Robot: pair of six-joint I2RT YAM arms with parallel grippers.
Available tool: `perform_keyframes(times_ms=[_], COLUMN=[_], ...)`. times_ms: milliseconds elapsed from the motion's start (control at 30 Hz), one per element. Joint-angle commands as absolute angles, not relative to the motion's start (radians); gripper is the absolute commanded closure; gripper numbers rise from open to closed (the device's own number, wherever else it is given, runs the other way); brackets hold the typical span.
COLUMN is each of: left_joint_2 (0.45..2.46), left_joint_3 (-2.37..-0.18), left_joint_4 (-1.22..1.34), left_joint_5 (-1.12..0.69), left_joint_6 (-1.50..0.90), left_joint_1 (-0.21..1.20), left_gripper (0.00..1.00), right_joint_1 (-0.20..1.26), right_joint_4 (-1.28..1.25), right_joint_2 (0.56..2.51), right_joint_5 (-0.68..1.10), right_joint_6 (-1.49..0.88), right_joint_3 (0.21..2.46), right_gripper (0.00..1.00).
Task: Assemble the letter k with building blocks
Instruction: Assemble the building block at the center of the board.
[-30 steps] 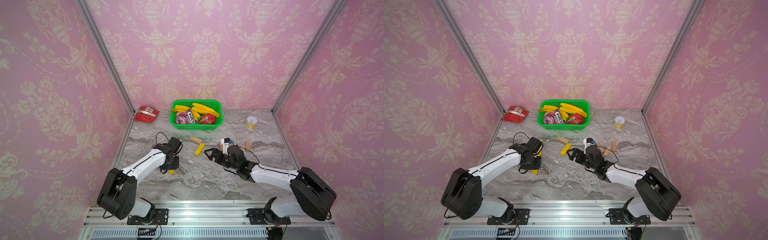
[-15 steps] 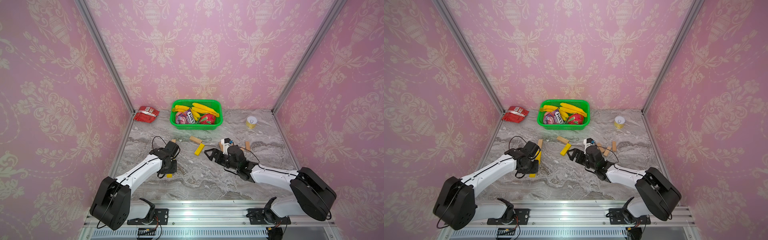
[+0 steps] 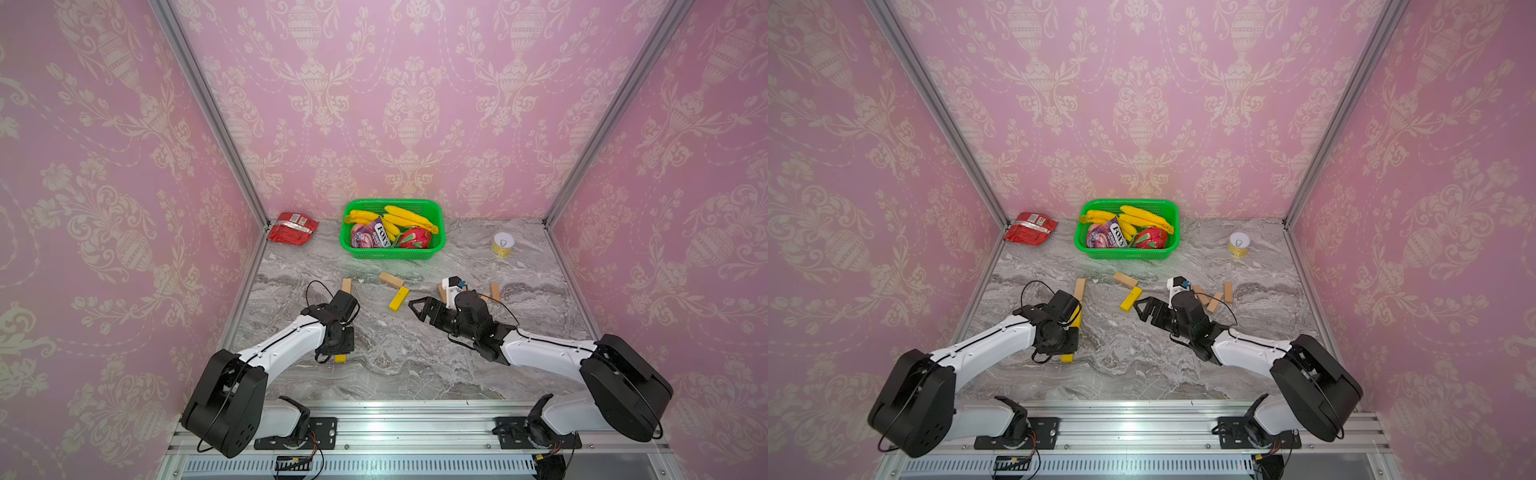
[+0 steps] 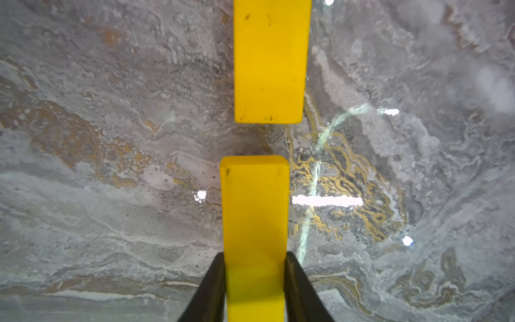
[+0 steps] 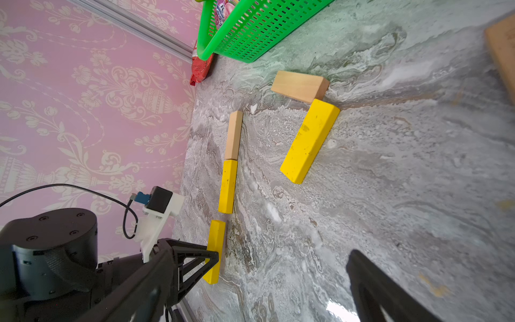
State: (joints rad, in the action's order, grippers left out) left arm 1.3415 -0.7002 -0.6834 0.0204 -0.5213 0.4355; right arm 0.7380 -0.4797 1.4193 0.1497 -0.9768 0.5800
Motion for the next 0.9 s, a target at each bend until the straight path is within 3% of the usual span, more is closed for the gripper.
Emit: perform_keyframes(times_ms=[0, 867], left_joint_2=[1.345, 1.381], left_joint_3=[-0.686, -0.691], left_joint_4=[-0.656, -0.64], left_joint_5=[-0.003, 0.0], left_joint_6=[-0.537, -0.519], left_joint_1=[0.442, 0.442], left_gripper=[0.85, 0.83], right_joint_1=[0.737, 0.737], right_joint_4=[-0.483, -0.485], right_joint_2=[1.404, 1.404], right_joint_5=[0.146, 0.146], right_joint_6=[-0.978, -0.978], right_joint_3=[0.577, 0.577], right_gripper=[0.0, 0.0])
